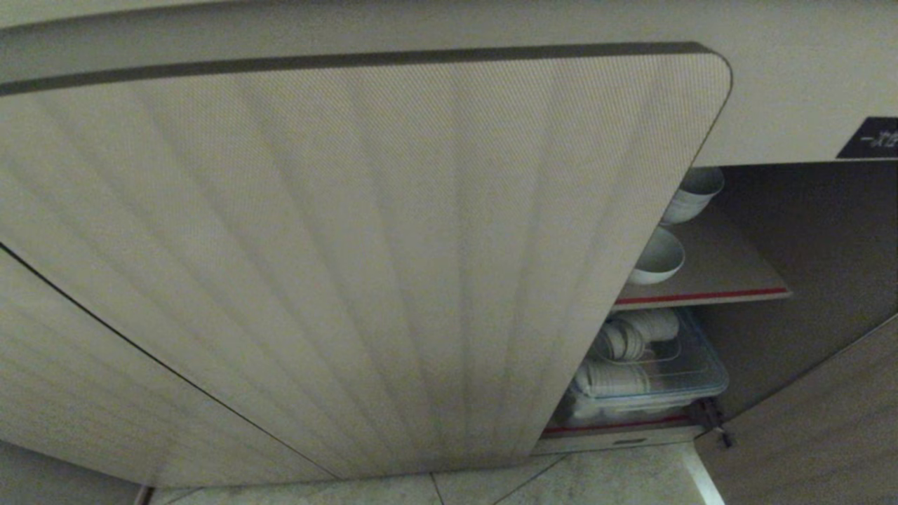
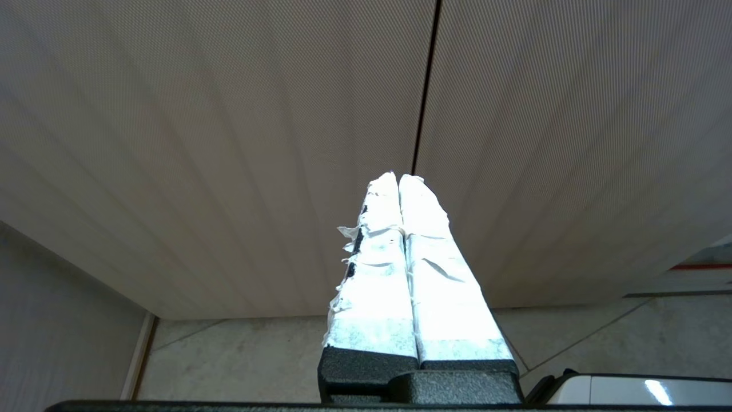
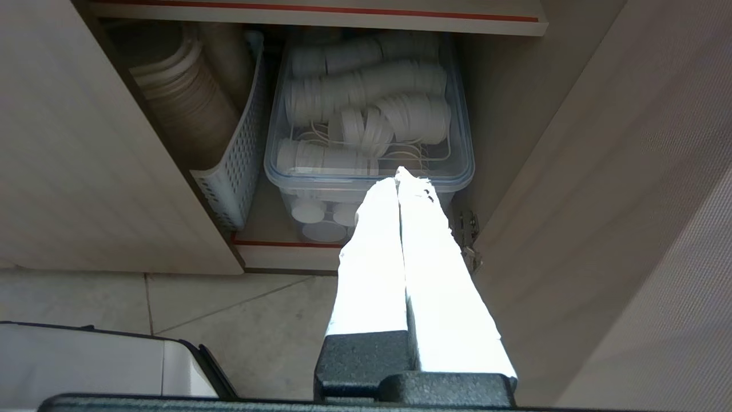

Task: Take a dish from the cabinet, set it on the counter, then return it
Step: Close the cabinet door

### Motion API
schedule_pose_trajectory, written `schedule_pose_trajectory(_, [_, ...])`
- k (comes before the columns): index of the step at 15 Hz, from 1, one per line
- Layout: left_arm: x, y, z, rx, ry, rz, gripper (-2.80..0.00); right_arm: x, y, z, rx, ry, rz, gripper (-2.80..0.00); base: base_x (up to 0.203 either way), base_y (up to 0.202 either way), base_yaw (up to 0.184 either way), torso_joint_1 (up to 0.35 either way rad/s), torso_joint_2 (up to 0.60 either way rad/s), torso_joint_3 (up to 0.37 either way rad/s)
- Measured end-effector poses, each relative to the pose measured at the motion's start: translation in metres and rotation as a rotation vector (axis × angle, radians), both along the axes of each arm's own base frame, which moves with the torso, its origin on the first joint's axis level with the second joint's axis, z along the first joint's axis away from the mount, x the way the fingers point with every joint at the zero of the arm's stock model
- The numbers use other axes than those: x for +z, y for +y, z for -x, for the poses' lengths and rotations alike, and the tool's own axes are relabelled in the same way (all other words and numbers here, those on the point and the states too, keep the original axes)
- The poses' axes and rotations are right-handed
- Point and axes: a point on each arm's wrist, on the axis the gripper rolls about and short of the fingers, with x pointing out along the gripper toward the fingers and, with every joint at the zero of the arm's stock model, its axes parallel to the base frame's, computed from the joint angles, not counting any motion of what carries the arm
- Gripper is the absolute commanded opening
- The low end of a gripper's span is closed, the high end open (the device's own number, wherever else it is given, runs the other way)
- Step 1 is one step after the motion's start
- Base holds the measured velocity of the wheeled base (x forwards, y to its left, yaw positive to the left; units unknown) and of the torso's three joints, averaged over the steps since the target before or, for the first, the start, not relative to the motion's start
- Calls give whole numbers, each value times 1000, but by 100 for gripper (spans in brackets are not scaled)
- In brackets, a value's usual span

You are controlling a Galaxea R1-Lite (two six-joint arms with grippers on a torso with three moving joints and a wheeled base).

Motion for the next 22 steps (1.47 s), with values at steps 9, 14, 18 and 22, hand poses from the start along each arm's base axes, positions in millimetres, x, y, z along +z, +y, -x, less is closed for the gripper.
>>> schedule_pose_trajectory(9, [0, 0, 0, 0, 0, 0, -280, 0, 0, 0, 4, -1, 31, -280, 0, 0, 0, 0, 0, 0])
schedule_pose_trajectory(14, [0, 0, 0, 0, 0, 0, -280, 0, 0, 0, 3, 1, 35, -280, 0, 0, 0, 0, 0, 0])
schedule_pose_trajectory(18, [0, 0, 0, 0, 0, 0, -280, 0, 0, 0, 4, 1, 33, -280, 0, 0, 0, 0, 0, 0])
schedule_pose_trajectory(22, [0, 0, 0, 0, 0, 0, -280, 0, 0, 0, 0, 1, 34, -280, 0, 0, 0, 0, 0, 0])
